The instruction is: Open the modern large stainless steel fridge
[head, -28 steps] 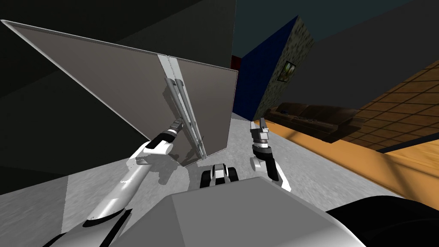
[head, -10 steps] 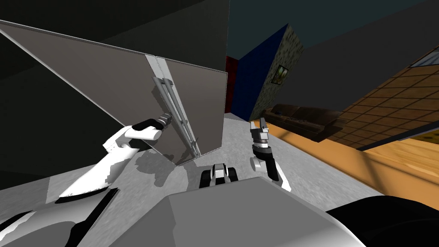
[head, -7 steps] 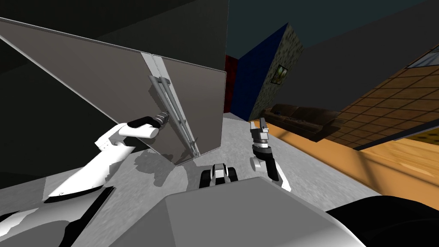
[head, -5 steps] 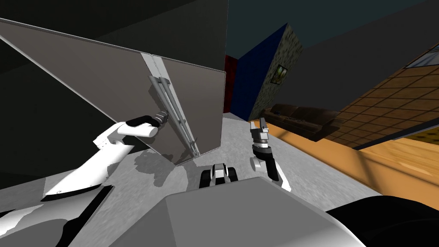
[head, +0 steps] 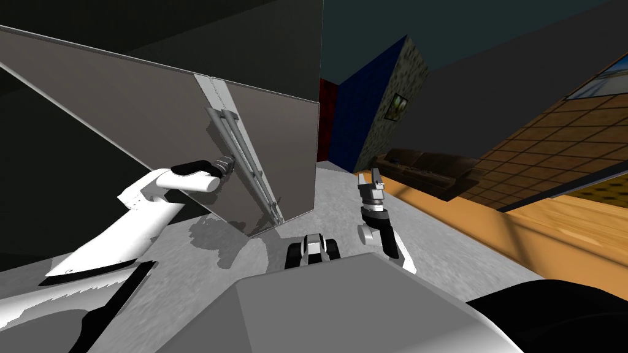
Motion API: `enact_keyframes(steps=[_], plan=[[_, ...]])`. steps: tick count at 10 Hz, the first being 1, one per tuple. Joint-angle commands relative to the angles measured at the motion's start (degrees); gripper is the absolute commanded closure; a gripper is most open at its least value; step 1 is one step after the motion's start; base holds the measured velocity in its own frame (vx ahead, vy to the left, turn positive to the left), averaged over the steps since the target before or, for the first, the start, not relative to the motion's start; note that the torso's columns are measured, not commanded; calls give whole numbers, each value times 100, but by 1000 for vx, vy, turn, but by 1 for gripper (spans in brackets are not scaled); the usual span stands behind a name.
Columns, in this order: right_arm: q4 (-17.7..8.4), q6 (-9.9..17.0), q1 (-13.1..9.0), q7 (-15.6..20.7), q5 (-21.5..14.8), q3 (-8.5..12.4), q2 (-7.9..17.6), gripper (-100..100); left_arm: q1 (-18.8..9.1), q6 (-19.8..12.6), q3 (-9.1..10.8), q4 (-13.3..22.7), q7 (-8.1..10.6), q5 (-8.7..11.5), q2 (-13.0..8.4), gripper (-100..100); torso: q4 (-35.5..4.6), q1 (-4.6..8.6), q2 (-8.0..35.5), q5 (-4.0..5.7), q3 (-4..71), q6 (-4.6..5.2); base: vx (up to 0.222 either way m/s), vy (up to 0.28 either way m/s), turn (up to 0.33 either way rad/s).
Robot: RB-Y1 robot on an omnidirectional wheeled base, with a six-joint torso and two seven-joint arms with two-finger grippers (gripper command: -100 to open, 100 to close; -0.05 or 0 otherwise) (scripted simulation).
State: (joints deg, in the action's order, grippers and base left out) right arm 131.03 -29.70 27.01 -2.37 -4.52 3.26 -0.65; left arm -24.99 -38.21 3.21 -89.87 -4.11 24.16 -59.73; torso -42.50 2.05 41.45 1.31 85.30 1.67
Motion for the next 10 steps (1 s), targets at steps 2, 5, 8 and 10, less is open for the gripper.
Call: enact_keyframes(steps=[2, 5, 8, 10], plan=[[0, 0, 1, 0, 0, 1, 0, 0, -295, -42, 29, 4, -6, 78, -136, -100, -5, -4, 14, 2, -11, -1, -6, -28, 11], [0, 0, 1, 0, 0, 1, 1, 0, -295, -42, 29, 4, -6, 78, -136, -100, -4, 20, 25, 9, -19, 4, 7, 6, 7], [0, 0, 1, 0, 0, 0, 0, 0, -508, -276, 44, 185, -22, 145, -361, -100, -21, 13, 29, 18, -18, -9, -23, -62, -16], [0, 0, 0, 0, 0, 0, 0, 0, -712, -500, 58, 359, -37, 208, -581, -100, -47, 11, 20, 47, -1, -5, -38, -78, -39]])
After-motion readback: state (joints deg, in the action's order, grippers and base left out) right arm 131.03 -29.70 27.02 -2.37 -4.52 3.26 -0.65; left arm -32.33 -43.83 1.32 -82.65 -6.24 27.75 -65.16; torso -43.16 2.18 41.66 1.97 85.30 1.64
